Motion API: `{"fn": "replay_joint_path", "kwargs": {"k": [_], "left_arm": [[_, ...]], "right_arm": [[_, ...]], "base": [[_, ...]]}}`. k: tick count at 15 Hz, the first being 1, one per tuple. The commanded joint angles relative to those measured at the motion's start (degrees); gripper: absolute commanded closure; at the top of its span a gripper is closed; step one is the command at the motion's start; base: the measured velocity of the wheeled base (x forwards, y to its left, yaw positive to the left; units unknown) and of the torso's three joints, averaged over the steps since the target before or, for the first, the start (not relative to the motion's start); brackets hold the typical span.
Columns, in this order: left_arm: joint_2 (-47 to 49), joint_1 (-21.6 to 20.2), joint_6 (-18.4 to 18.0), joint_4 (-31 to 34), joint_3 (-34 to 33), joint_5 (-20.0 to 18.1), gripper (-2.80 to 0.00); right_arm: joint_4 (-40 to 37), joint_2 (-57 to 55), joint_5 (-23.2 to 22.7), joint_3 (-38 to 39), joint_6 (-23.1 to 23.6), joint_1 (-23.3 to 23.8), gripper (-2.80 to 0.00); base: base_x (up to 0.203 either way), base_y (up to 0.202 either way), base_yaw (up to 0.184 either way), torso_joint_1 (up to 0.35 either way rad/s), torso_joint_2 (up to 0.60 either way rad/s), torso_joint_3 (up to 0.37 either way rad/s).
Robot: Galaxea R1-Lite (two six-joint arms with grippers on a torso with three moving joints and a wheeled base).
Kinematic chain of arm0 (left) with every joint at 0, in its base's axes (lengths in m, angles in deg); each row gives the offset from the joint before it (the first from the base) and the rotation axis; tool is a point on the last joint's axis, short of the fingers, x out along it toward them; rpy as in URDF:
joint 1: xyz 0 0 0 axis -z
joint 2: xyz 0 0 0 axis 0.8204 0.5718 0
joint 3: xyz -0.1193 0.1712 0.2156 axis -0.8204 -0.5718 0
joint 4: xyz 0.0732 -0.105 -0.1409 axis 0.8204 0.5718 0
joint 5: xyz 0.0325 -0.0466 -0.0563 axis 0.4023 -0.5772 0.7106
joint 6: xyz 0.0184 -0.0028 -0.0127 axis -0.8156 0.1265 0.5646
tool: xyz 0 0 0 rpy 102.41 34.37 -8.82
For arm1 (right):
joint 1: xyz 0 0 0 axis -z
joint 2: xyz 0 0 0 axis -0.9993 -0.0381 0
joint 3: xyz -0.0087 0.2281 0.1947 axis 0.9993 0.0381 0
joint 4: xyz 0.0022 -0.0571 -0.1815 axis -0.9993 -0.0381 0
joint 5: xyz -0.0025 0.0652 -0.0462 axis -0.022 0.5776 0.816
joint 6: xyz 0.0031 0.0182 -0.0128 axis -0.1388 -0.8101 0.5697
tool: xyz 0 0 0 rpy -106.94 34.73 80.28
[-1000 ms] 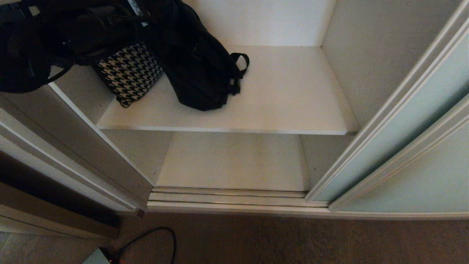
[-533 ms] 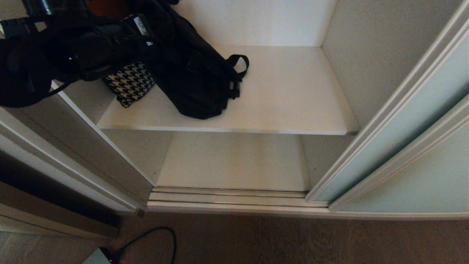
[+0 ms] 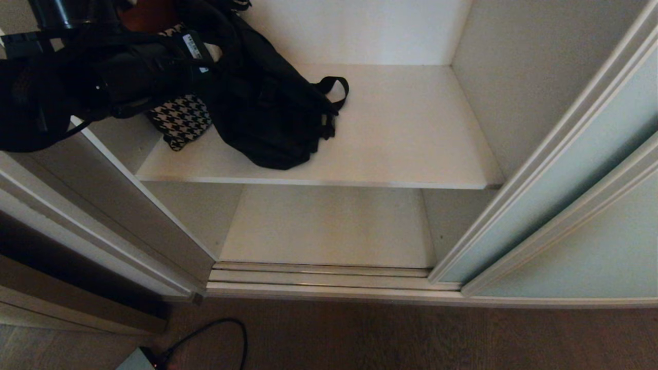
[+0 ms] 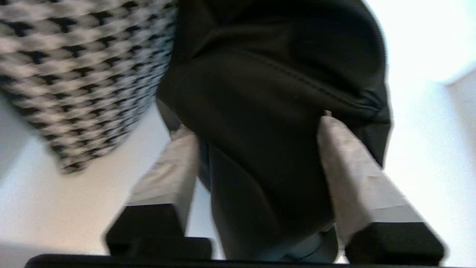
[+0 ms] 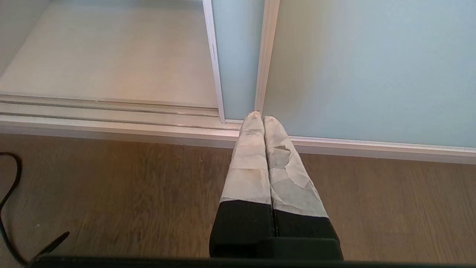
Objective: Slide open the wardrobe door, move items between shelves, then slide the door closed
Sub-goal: Place the pillow on the lower shelf
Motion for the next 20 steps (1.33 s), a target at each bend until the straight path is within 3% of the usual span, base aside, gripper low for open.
{"fn": "replay_joint_path", "kwargs": {"k": [1, 3, 10, 14, 16, 20], "left_arm": [[-2.08, -2.11, -0.91, 2.6, -1.21, -0.06, -2.8], [-4.53, -4.45, -2.2, 6.4, -3.61, -0.45, -2.8], [-8.31, -4.8, -1.89, 11.31, -3.26, -1.03, -2.8], [-12.69, -4.8, -0.99, 11.3, -4.91, -5.68, -2.8], [-13.05, -4.9, 2.32, 11.21, -3.97, -8.81, -2.8], [-11.03, -5.41, 2.79, 10.28, -2.82, -9.78, -2.8]], "right_arm": [[0.03, 0.1, -0.02, 0.0, 0.06, -0.01, 0.0], [0.03, 0.1, -0.02, 0.0, 0.06, -0.01, 0.0], [0.03, 0.1, -0.02, 0.0, -0.02, -0.01, 0.0], [0.03, 0.1, -0.02, 0.0, -0.02, -0.01, 0.0], [0.03, 0.1, 0.04, 0.0, 0.07, -0.01, 0.0], [0.03, 0.1, -0.02, 0.0, -0.02, -0.01, 0.0]], "base": [[0.0, 0.0, 0.0, 0.0, 0.0, 0.0], [0.0, 0.0, 0.0, 0.0, 0.0, 0.0], [0.0, 0.0, 0.0, 0.0, 0.0, 0.0], [0.0, 0.0, 0.0, 0.0, 0.0, 0.0], [0.0, 0.0, 0.0, 0.0, 0.0, 0.0], [0.0, 0.0, 0.0, 0.0, 0.0, 0.0]]}}
